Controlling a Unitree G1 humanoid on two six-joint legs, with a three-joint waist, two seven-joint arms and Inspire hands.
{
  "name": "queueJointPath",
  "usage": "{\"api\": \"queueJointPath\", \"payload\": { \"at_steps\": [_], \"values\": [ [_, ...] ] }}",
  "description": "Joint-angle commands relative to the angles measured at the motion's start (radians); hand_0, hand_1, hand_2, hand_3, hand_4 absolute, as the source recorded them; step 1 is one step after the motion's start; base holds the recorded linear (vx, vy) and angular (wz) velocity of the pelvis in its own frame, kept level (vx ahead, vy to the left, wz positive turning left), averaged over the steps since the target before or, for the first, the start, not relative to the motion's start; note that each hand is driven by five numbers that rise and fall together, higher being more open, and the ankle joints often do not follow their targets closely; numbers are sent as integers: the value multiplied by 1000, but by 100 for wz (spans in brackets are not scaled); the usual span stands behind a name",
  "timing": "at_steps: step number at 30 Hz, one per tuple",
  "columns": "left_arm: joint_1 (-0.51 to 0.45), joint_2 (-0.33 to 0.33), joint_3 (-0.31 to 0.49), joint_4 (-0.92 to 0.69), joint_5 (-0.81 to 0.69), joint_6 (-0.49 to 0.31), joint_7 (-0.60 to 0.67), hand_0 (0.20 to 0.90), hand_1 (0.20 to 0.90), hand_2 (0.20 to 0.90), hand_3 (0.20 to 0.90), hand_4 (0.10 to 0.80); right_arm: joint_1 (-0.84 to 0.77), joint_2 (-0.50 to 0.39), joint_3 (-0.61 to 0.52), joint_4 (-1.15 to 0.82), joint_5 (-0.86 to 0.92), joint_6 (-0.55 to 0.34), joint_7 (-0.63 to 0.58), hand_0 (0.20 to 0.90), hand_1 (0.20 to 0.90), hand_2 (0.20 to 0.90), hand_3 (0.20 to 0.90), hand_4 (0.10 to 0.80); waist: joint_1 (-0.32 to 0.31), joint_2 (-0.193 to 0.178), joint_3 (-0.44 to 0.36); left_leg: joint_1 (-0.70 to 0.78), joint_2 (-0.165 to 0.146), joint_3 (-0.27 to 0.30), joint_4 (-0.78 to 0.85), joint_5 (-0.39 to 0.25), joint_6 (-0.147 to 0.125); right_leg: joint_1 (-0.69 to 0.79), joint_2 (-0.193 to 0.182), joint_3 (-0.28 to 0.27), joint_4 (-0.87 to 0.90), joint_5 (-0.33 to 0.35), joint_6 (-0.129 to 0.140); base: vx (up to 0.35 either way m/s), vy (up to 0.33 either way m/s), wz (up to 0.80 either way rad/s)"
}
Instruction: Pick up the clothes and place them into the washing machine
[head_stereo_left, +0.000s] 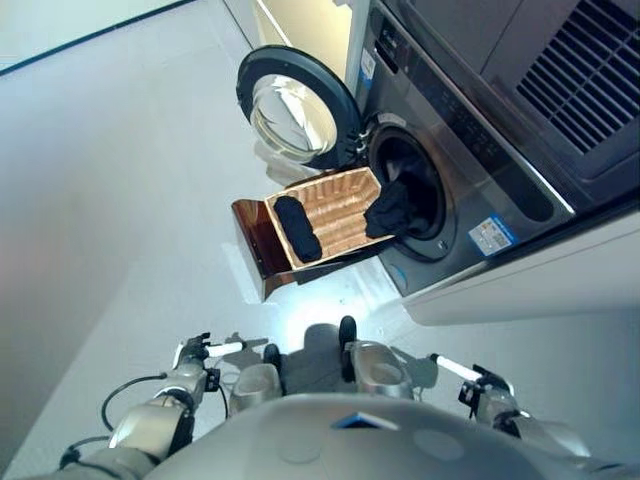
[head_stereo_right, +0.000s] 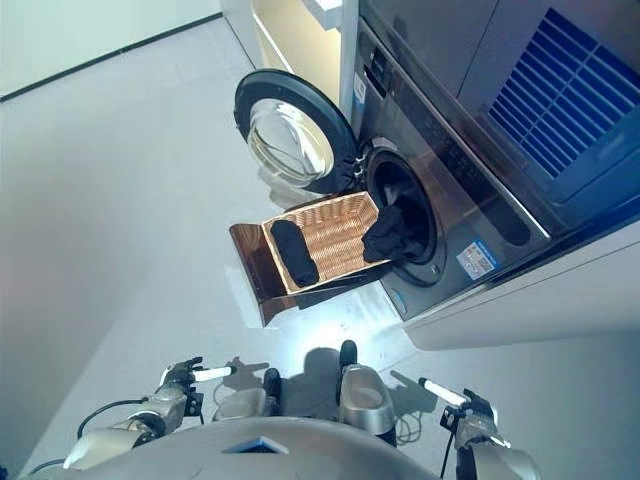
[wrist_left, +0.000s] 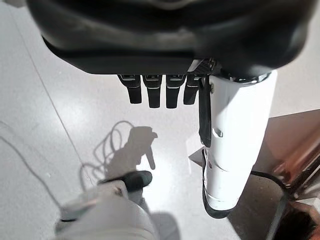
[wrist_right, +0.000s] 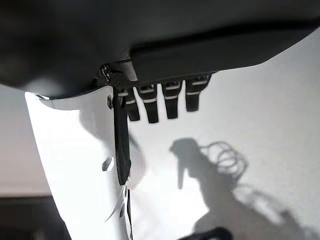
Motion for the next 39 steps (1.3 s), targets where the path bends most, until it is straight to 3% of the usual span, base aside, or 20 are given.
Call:
{"api": "queueJointPath", "payload": {
  "at_steps": [1, 6, 8, 25, 31, 33, 39],
  "values": [
    [-13, 64, 48, 45, -6, -23, 14, 900, 900, 900, 900, 800, -68, 14, 6, -16, 41, -36, 3, 900, 900, 900, 900, 800, 11, -31, 0, -24, -62, 29, -63, 91, -2, 170, -16, 25, -2, -93, 89, 179, 158, -47],
    [3, 68, 51, 59, 8, -21, 20, 900, 900, 900, 900, 800, -73, 56, 40, -32, 28, -34, 12, 900, 900, 900, 900, 800, 14, -13, -13, -1, -63, 73, -82, 86, -2, 177, -26, 34, -5, -83, 100, 84, 77, -21],
    [9, 65, 55, 40, -5, -29, 19, 900, 900, 900, 900, 800, -63, 64, 43, -10, 11, -22, 12, 900, 900, 900, 900, 800, 17, -11, -14, -3, -57, 96, -82, 83, -10, 183, -33, 7, -37, -70, 106, 24, 13, -12],
    [31, 26, 43, 59, -7, -17, 4, 900, 900, 900, 900, 800, 10, 63, 18, 72, -16, 6, 9, 900, 900, 900, 900, 800, 0, -29, -12, 3, -33, 94, -82, 90, -28, 213, -20, -20, -96, -59, 102, -10, -27, -4],
    [20, 27, 35, 42, -19, -18, -1, 900, 900, 900, 900, 800, -9, 71, 60, 58, -39, 2, 11, 900, 900, 900, 900, 800, 12, -49, 12, -7, -18, 77, -33, 102, -25, 216, -6, -24, -88, -69, 81, -51, -62, -2],
    [3, 29, 30, 36, -28, -19, 0, 900, 900, 900, 900, 800, -32, 63, 78, 48, -43, -5, 9, 900, 900, 900, 900, 800, 27, -63, 50, -83, -35, 57, 100, 60, -19, 195, -15, -25, -61, -69, 71, -174, -33, 7],
    [12, 24, 46, 68, -30, -13, 1, 900, 900, 900, 900, 800, -37, 54, 60, 46, -34, -1, 10, 900, 900, 900, 900, 800, 29, -38, 14, -78, -60, 36, -9, 85, 0, 169, -22, -28, -35, -81, 88, 38, 98, 2]
  ]
}}
